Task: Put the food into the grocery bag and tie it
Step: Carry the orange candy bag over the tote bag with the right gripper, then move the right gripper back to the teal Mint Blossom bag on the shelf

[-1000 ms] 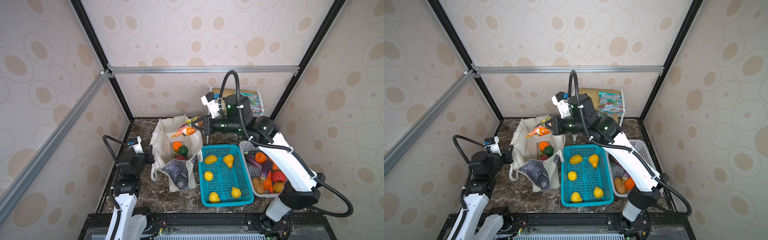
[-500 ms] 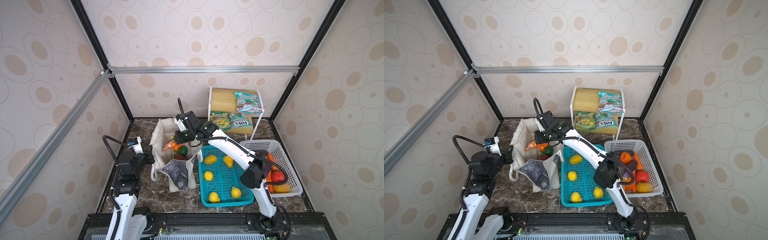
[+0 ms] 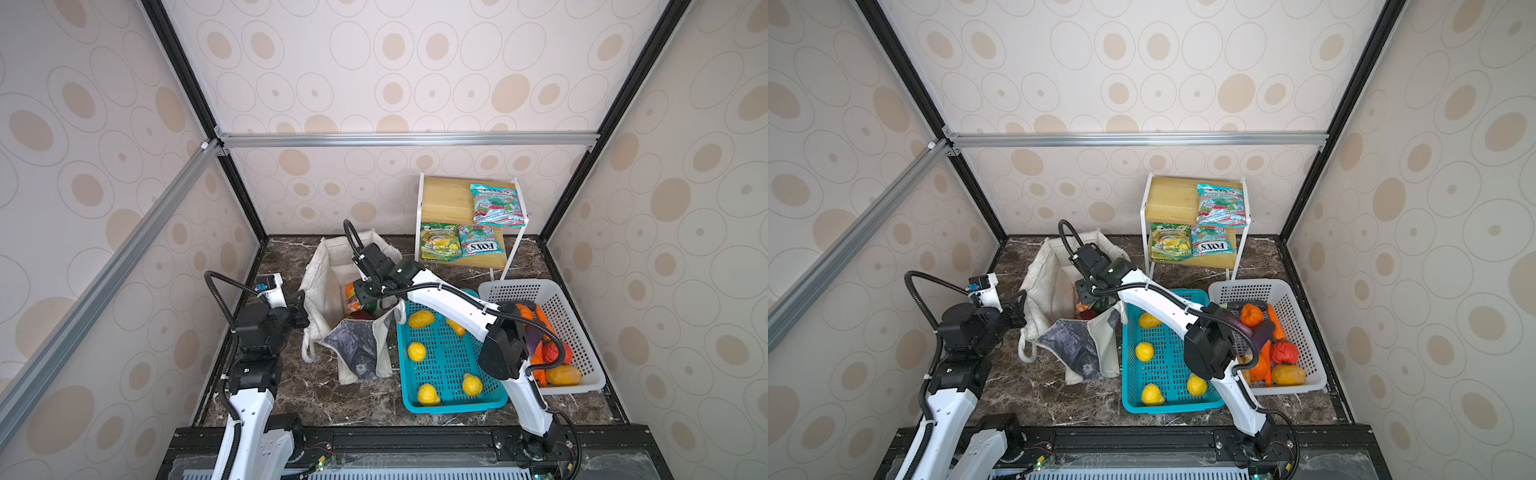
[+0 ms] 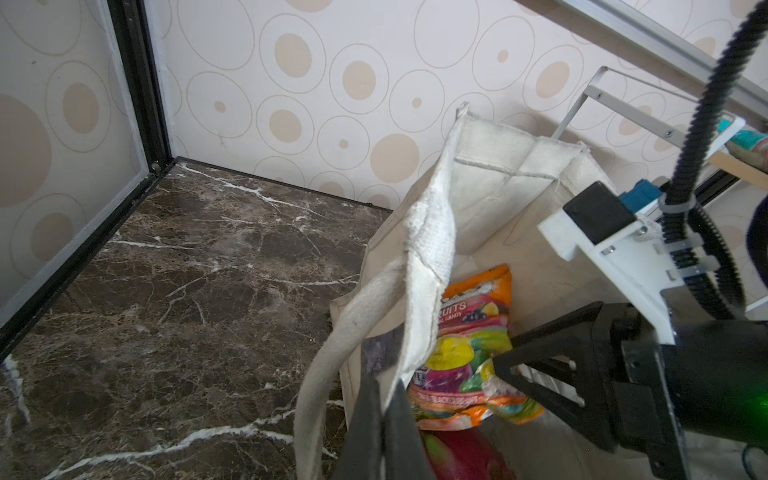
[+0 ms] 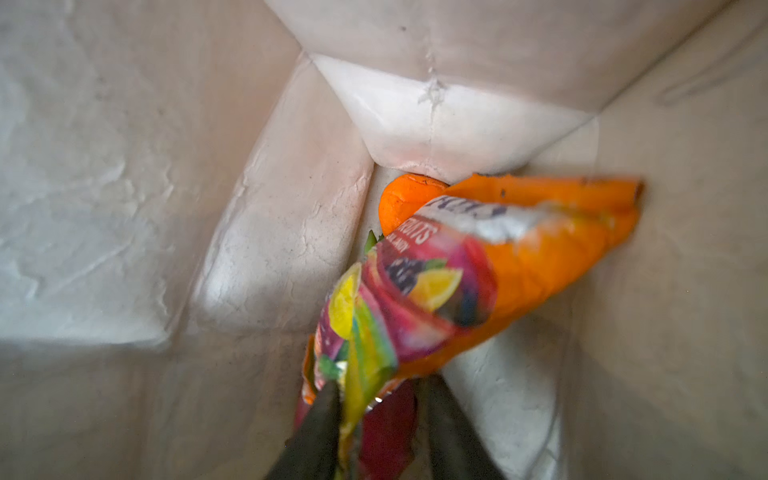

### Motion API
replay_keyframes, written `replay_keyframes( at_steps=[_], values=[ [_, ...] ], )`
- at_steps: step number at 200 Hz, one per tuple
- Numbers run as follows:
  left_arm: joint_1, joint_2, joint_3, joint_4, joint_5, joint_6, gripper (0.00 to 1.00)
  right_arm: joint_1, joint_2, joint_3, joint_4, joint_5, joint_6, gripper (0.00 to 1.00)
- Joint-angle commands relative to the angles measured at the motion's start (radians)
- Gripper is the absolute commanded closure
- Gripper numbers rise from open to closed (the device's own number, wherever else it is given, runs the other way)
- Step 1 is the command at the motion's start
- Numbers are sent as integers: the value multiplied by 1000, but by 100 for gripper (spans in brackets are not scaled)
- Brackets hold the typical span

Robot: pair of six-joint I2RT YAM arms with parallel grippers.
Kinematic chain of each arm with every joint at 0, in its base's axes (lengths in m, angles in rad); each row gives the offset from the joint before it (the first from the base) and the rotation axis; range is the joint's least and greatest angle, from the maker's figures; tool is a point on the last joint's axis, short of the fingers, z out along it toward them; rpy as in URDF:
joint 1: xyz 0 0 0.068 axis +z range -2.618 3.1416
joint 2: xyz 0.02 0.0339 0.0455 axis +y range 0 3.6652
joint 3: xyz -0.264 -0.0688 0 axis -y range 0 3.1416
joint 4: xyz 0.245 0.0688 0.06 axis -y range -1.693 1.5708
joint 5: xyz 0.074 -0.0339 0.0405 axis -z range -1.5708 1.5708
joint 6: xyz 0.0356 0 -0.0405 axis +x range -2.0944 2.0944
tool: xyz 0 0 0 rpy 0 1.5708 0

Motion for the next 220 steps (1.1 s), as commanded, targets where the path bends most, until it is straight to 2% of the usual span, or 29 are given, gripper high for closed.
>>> replay_keyframes(
  at_steps=[1,13,18,35,38,41,69,99,122,144,186,220],
  values=[
    [6,-18,3,30,3,19,100,12,-36,63,-96,61,-10,30],
    [7,-17,3,29,5,18,100,15,-66,86,-129,93,-13,25],
    [7,-18,4,30,5,18,100,17,-82,93,-143,106,-9,13],
    [7,-19,4,28,5,18,100,16,-159,89,-156,159,0,11],
    [7,-20,4,27,5,19,100,16,-174,86,-156,177,3,2],
    [7,-21,2,27,5,18,100,16,-192,81,-156,195,6,0],
    [8,-12,8,28,0,20,100,-5,-336,38,-152,319,13,0],
    [9,-22,3,29,7,19,100,-108,-439,6,-170,279,12,0],
    [8,-18,3,31,15,17,100,-197,-510,-23,-159,299,-42,0],
    [7,-19,4,31,21,15,100,-310,-556,-38,-131,258,-86,0],
    [7,-15,2,34,30,12,100,-519,-499,84,-204,235,-135,0],
    [9,-10,2,38,38,10,100,-614,-387,204,-268,213,-145,0]
  ],
)
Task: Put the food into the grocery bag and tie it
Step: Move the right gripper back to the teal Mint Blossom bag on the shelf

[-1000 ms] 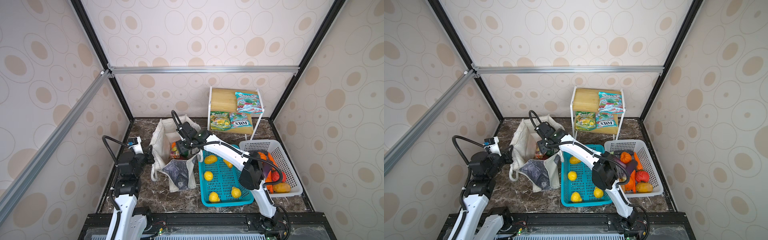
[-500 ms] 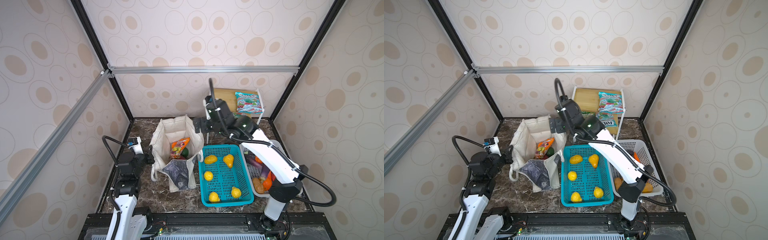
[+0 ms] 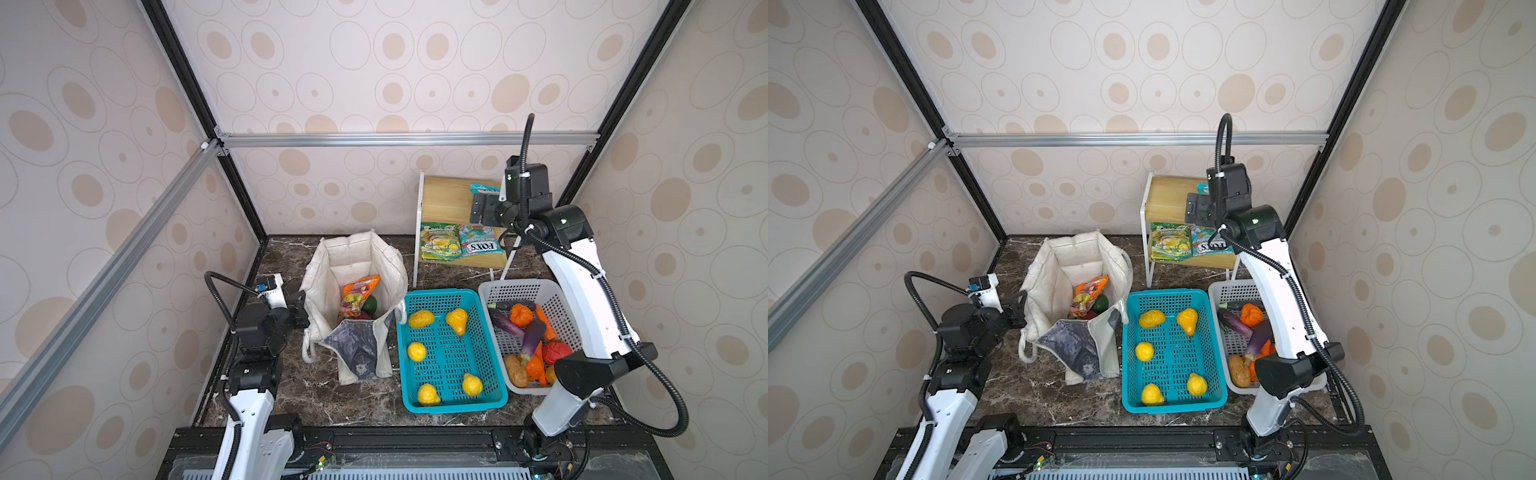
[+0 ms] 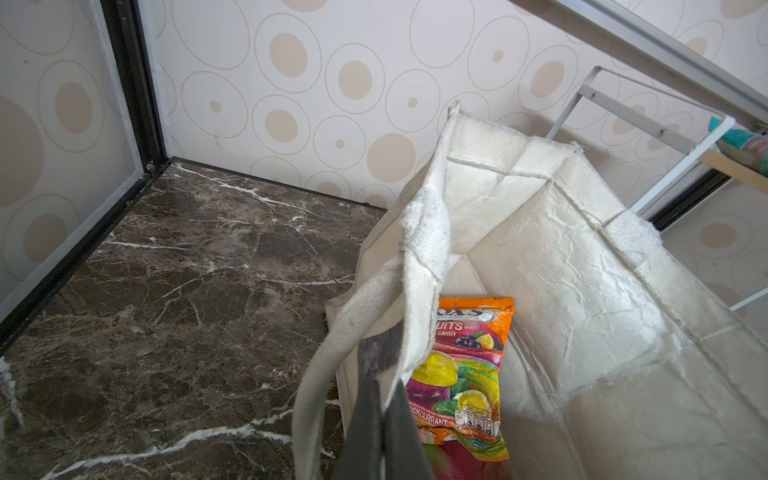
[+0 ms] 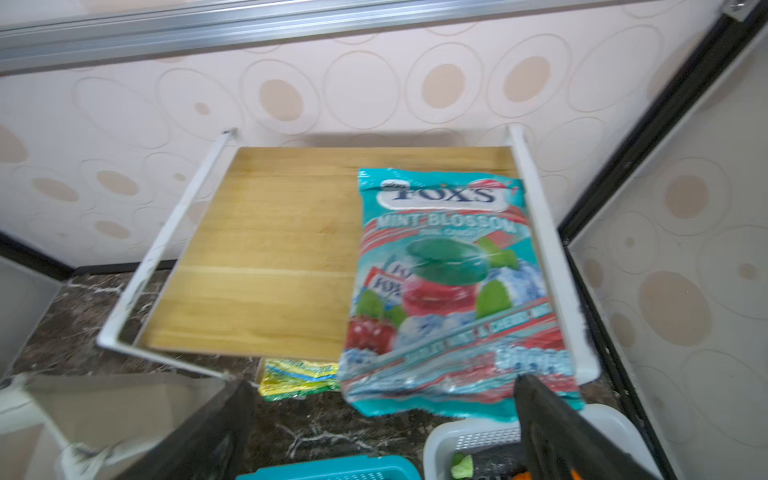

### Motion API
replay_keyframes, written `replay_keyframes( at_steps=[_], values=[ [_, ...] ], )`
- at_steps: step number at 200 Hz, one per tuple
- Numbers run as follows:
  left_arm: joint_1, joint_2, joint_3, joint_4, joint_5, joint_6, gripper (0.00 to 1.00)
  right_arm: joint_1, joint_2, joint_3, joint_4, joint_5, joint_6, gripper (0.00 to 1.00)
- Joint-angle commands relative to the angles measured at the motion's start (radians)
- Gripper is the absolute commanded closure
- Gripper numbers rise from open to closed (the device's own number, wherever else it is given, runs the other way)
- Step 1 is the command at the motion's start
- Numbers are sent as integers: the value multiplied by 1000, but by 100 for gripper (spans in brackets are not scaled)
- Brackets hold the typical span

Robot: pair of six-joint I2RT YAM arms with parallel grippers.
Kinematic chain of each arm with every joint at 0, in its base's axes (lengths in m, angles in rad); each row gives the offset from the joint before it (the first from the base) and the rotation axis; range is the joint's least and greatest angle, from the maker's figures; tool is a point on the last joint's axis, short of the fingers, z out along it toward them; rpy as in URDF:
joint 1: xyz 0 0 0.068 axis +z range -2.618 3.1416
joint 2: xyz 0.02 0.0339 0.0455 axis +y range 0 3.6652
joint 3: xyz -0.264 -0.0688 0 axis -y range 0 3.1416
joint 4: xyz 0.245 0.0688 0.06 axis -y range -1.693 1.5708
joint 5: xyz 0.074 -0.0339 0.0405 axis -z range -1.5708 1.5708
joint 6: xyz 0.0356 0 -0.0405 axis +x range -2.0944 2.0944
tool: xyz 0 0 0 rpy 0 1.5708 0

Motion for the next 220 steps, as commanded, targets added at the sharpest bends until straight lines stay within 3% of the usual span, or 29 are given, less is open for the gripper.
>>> replay_keyframes(
  at_steps=[1,28,87,120,143,172,197,220],
  values=[
    [8,-6,5,38,25,10,100,-39,72,79,-80,-26,-31,0],
    [8,-5,5,39,25,9,100,-45,149,138,-137,-42,-19,2],
    [9,5,5,41,29,8,100,-39,154,73,-43,-295,72,8],
    [8,4,4,40,26,9,100,-38,209,152,-22,-417,110,9],
    [8,1,3,39,24,8,100,-37,224,225,-49,-415,117,9],
    [9,6,5,39,20,9,100,-37,140,187,-26,-372,146,4],
    [8,-1,3,44,16,8,100,-45,5,63,3,-269,202,0],
    [9,3,5,44,19,7,100,-100,-134,-122,70,-325,295,0]
  ],
)
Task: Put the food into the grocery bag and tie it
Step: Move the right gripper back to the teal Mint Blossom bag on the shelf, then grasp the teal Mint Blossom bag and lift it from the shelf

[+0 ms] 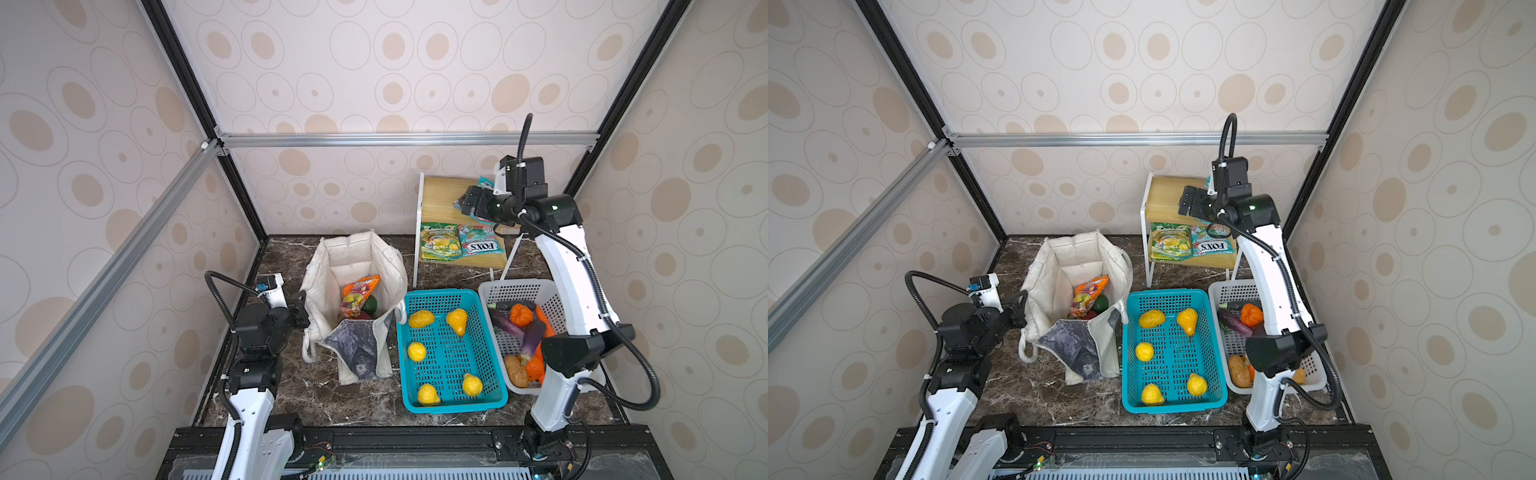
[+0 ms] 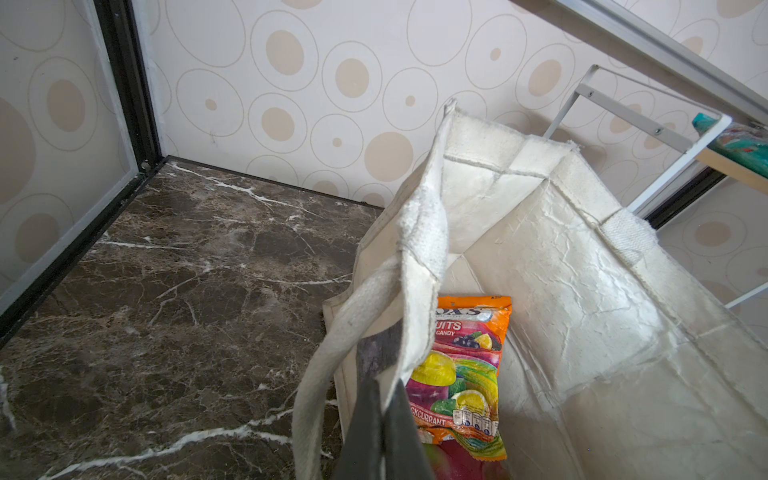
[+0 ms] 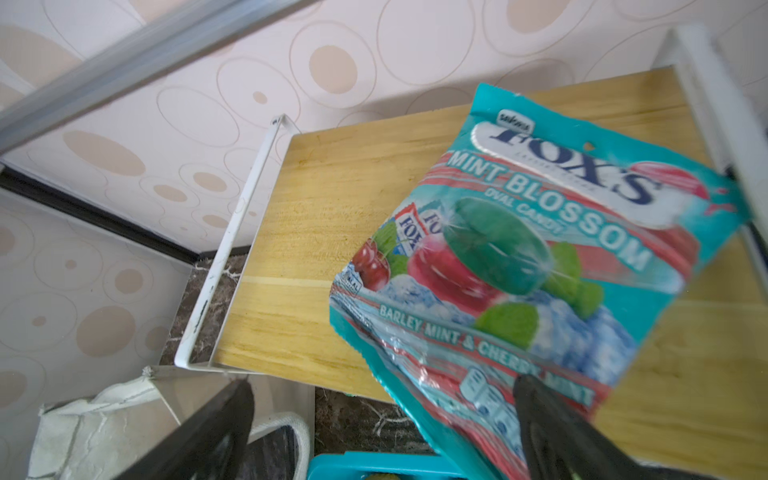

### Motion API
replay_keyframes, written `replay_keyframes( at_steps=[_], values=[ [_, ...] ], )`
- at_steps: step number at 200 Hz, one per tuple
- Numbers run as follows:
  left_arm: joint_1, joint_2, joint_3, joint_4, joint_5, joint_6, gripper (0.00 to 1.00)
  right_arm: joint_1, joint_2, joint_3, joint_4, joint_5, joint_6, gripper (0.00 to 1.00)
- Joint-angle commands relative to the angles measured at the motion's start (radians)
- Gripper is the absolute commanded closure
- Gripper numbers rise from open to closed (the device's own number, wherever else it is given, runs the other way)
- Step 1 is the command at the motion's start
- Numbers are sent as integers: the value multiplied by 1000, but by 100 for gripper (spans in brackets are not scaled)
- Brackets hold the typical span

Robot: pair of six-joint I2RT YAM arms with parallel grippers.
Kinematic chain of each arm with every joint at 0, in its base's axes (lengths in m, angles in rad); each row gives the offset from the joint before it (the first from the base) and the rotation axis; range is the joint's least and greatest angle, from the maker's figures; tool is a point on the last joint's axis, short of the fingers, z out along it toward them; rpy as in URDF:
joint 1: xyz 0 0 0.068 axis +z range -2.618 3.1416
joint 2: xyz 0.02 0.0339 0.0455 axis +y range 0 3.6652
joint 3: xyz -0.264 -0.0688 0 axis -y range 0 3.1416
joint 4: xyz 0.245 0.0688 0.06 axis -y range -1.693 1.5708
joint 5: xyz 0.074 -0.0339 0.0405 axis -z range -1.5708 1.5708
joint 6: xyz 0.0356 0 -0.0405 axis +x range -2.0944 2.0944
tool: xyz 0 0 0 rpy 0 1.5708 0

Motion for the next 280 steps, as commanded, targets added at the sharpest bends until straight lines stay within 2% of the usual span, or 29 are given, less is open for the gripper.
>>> replay_keyframes(
  at_steps=[1,22,45,86,126,173,196,221,235,261,280],
  values=[
    [5,-3,5,38,8,7,100,-50,-167,-136,70,-2,113,0],
    [6,2,6,38,13,7,100,-86,-259,-303,158,-50,181,0],
    [6,1,4,39,12,7,100,-109,-273,-367,161,-71,211,2],
    [6,10,6,40,16,6,100,-122,-203,-362,168,-151,220,26],
    [6,10,5,41,14,5,100,-121,-154,-360,175,-174,231,34],
    [8,16,6,44,18,5,100,-122,-120,-356,190,-180,232,59],
    [7,18,6,44,19,4,100,-122,-101,-358,197,-179,234,62],
    [6,10,5,43,18,5,100,-125,-74,-329,182,-215,224,84],
    [7,4,5,40,13,6,100,-123,-71,-322,187,-260,207,86],
    [6,10,6,43,17,4,100,-123,-63,-289,136,-281,158,100],
    [7,10,6,44,18,4,100,-125,-78,-282,106,-265,136,100]
  ],
)
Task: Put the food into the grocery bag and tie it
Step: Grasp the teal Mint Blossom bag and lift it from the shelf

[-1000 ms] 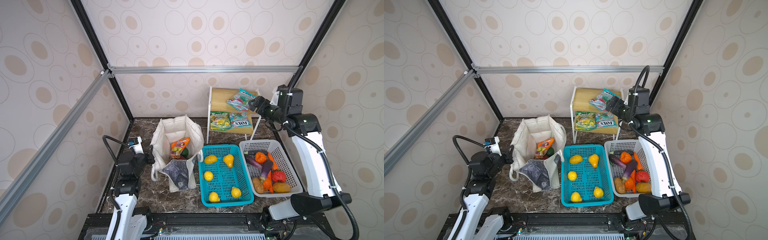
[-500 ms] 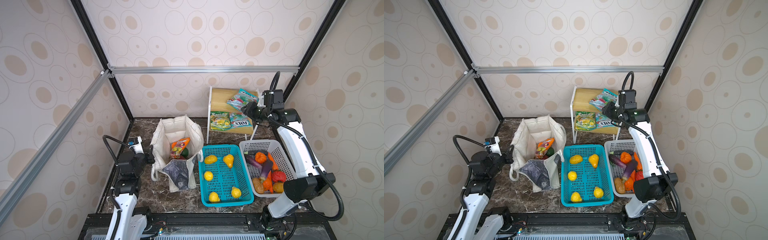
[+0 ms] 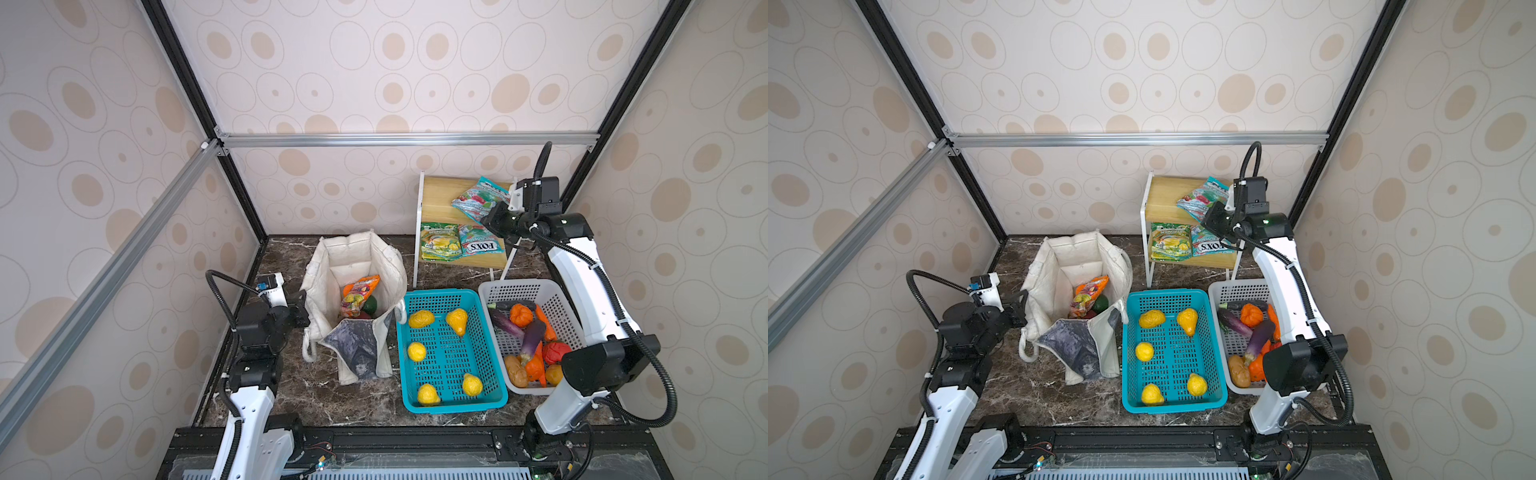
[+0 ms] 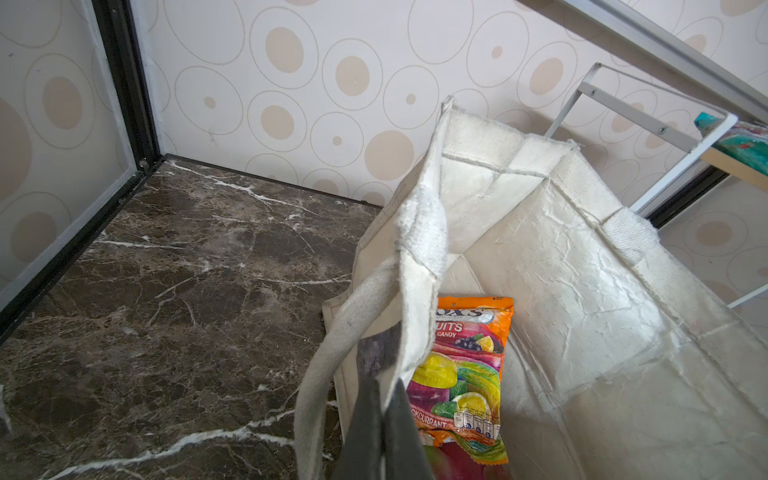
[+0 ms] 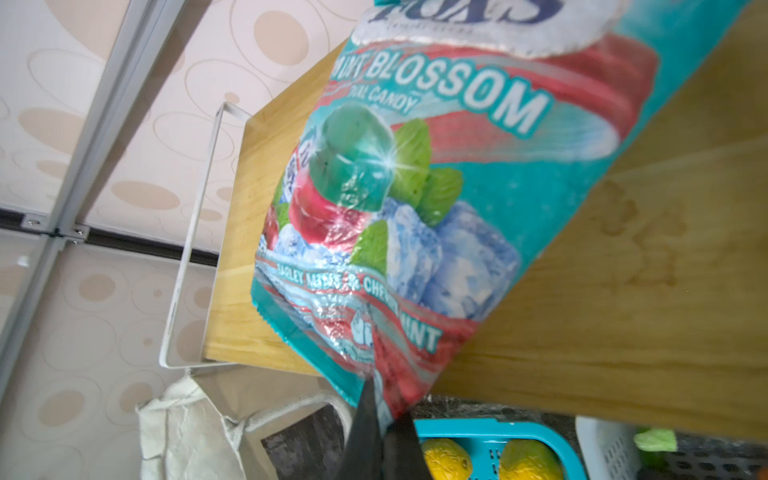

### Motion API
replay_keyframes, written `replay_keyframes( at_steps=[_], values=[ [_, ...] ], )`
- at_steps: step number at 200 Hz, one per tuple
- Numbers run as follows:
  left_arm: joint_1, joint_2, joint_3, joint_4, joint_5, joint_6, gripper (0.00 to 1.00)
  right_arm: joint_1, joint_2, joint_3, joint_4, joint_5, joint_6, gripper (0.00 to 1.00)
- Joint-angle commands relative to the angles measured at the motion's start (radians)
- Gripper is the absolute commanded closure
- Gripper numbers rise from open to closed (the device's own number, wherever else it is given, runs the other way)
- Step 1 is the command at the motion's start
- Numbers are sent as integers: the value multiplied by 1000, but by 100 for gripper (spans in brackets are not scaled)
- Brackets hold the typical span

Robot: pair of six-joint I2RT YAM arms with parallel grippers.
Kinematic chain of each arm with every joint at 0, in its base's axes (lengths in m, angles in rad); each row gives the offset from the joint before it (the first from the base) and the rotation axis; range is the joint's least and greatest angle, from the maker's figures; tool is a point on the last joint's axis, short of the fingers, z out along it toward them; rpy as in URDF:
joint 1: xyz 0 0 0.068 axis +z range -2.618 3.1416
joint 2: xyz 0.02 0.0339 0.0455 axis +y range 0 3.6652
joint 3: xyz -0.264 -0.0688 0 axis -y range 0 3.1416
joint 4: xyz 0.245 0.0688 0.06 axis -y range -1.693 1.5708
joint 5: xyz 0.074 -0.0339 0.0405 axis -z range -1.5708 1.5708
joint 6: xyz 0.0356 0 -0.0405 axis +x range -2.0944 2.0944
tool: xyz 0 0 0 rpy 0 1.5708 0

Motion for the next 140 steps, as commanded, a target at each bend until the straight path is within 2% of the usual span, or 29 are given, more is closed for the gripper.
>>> replay_keyframes(
  at_steps=[1,33,42,61,91,118,140],
  values=[
    [6,-6,7,33,16,4,100,-3,-6,27,-68,-15,-48,100],
    [5,-11,5,33,15,4,100,-20,-80,-37,-49,-3,-47,99],
    [5,-11,5,33,17,3,100,-28,-94,-54,-39,4,-43,95],
    [5,-8,5,35,21,3,100,-40,-93,-56,-41,17,-44,78],
    [6,-10,5,35,24,3,100,-41,-61,-37,-29,-18,-31,71],
    [6,-9,4,34,23,2,100,-41,-32,-32,-5,-56,-11,70],
    [6,-9,4,35,24,3,100,-41,-24,-31,-3,-81,-5,81]
  ],
)
